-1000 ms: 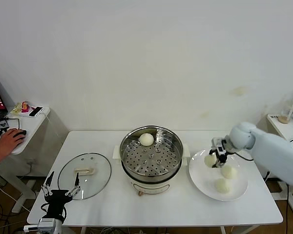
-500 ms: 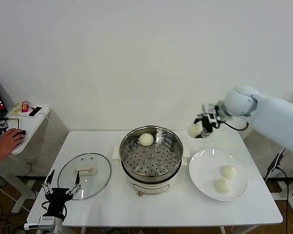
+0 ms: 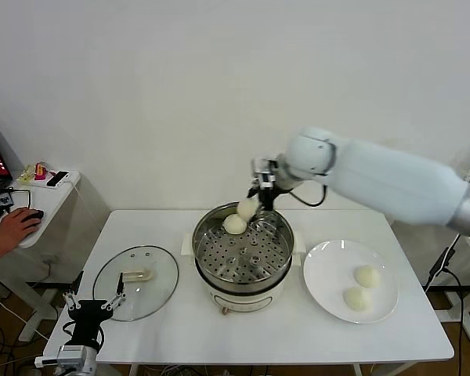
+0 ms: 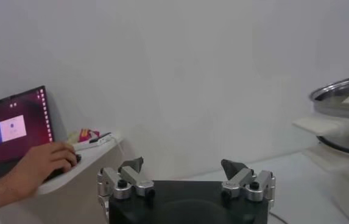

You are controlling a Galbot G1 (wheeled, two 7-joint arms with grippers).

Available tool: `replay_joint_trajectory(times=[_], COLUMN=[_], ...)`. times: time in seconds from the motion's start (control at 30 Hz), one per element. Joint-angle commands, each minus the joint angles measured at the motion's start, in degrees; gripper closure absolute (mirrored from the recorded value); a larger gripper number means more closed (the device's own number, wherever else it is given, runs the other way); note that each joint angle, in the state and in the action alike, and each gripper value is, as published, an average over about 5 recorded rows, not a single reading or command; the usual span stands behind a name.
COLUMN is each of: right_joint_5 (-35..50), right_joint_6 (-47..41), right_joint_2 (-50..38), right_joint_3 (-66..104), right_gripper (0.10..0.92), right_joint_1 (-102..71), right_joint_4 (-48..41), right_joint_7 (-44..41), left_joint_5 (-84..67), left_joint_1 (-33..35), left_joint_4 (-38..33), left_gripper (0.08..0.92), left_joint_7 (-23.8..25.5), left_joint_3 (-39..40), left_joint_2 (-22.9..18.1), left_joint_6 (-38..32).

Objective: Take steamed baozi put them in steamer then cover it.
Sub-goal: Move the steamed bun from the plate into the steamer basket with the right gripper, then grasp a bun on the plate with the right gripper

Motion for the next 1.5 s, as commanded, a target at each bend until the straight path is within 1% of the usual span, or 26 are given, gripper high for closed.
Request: replay_joint_trajectory(times=[0.03,0.5,0.77,0.87,0.93,1.07,1.23,1.5], right_joint_5=[4.10,0.77,-0.79,-1.11,-1.03,-1.32,-5.08,-11.56], right_joint_6=[-4.01,-5.26,-5.28,-5.09,-5.04,-4.61,-1.23,5.72], right_joint_2=[10.65,14.64,14.55,13.72,12.74,9.18,1.71,-13.93], right_joint_3=[-1.27,-2.78,-3.38,-3.28,-3.09,-3.01,-3.28,-3.07], right_gripper=[0.372,0.372,0.364,0.308,0.255,0.207,0.203,0.203], right_joint_1=[-2.71,-6.61,-6.84,-6.29,-5.16,-1.24,4.66,9.67], right_joint_4=[-4.81,-9.52,-10.02,-9.40,-8.61,-5.45,-0.17,9.50], right_joint_7=[2.85,2.82,1.78,1.02,0.40,-2.28,-8.03,-15.34], left_joint_5=[-0.07,-0.47,-0.56,-0.58,-0.58,-0.81,-2.27,-2.05], left_joint_1=[0.01,-0.23,-0.27,-0.17,-0.11,0.00,0.45,0.72], left_joint_4=[-0.05,-0.03,0.03,-0.04,-0.15,-0.40,-1.10,-1.66], left_gripper=[0.177,0.177,0.177,0.177,0.177,0.177,0.177,0.177], left_joint_7=[0.02,0.05,0.02,0.02,0.03,0.13,0.51,0.63], left_joint_3=[-0.33,-0.85,-0.94,-0.99,-1.04,-1.11,-0.99,-0.97], left_joint_2=[-0.08,-0.49,-0.39,-0.34,-0.30,-0.22,0.14,0.13], left_joint_6=[-0.03,-0.29,-0.36,-0.38,-0.37,-0.28,0.10,0.31])
